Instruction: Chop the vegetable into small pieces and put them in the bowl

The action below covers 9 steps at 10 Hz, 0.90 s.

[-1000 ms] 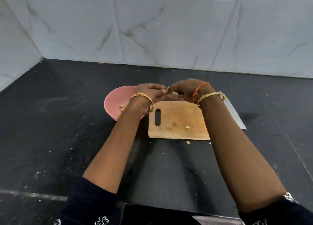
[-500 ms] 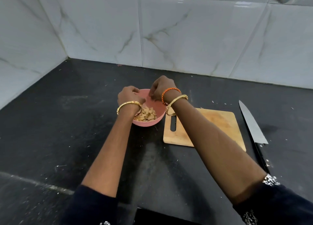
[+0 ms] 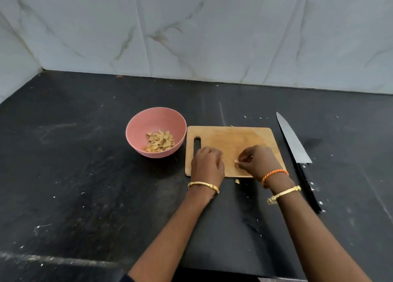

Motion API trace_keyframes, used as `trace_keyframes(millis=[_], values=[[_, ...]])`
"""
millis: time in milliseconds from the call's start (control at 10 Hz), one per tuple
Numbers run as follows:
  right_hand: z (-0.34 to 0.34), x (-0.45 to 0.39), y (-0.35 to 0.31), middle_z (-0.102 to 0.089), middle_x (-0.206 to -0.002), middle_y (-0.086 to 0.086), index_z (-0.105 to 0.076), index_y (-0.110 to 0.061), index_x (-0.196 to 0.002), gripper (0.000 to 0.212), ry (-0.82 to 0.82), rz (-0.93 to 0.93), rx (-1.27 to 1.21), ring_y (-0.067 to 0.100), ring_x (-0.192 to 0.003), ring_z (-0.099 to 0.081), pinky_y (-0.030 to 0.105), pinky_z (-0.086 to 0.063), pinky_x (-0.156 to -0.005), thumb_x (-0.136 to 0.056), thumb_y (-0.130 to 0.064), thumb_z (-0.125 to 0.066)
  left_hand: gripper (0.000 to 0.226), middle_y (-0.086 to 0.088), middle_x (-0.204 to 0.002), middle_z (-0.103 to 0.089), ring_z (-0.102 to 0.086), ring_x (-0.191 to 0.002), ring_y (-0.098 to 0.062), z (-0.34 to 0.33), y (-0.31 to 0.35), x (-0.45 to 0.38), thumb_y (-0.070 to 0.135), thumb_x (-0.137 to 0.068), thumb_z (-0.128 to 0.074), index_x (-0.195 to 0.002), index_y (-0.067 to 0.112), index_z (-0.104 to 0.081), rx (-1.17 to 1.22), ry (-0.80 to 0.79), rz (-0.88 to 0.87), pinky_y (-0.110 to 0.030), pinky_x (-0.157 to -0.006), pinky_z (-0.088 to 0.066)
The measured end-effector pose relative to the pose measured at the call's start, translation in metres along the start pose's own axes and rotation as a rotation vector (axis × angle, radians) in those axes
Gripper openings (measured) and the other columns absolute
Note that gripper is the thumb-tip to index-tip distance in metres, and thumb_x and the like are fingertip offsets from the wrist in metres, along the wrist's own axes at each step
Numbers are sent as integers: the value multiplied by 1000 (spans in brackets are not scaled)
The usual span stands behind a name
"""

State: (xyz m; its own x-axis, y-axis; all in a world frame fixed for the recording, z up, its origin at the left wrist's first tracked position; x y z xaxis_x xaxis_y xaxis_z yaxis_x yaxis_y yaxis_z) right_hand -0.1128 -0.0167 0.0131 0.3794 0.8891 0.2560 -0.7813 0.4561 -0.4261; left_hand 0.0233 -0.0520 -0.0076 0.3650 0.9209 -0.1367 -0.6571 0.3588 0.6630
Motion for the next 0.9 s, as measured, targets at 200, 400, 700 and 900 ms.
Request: trace_keyframes(millis=[200,400,700,900], values=[[-6,-3,-11,-68,-99,11,-71,-6,-94,18,91,113,147,26,-91,-62,29,-46,-75,-87,-20,-63,19,-2,-114,-58,-46,-110,-18,0,-2,-8,13,-86,-60,-104,14,-65,-50,-12,13,-28,-93,-39],[1,-10,-16,-70,-91,12,-71,-3,-90,20,153,51,-10,25,-86,-62,27,-45,-71,-84,-21,-64,14,2,-109,-59,-49,-107,-15,4,-4,-10,12,-85,-64,-98,15,-67,-48,-38,7,-28,-88,-44],[19,-16,-108,-65,-72,-2,-71,-12,-83,12,226,277,-563,11,-68,-63,22,-55,-66,-86,-23,-67,20,-7,-113,-59,-53,-108,-21,12,1,-12,13,-89,-58,-106,6,-64,-141,-85,-36,-28,-85,-43],[0,-40,-173,-70,-88,9,-70,-6,-85,7,149,387,-292,14,-74,-58,23,-49,-68,-84,-10,-64,26,-13,-121,-56,-53,-113,-27,27,-4,-9,12,-93,-42,-114,3,-56,-135,-78,90,-27,-87,-39]])
Point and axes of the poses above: each hand's wrist, its own x-axis away from the middle knuckle, its own z-axis out of the back of the hand, y = z × x, the point moved 5 cm from there along -x, towards the middle knuckle
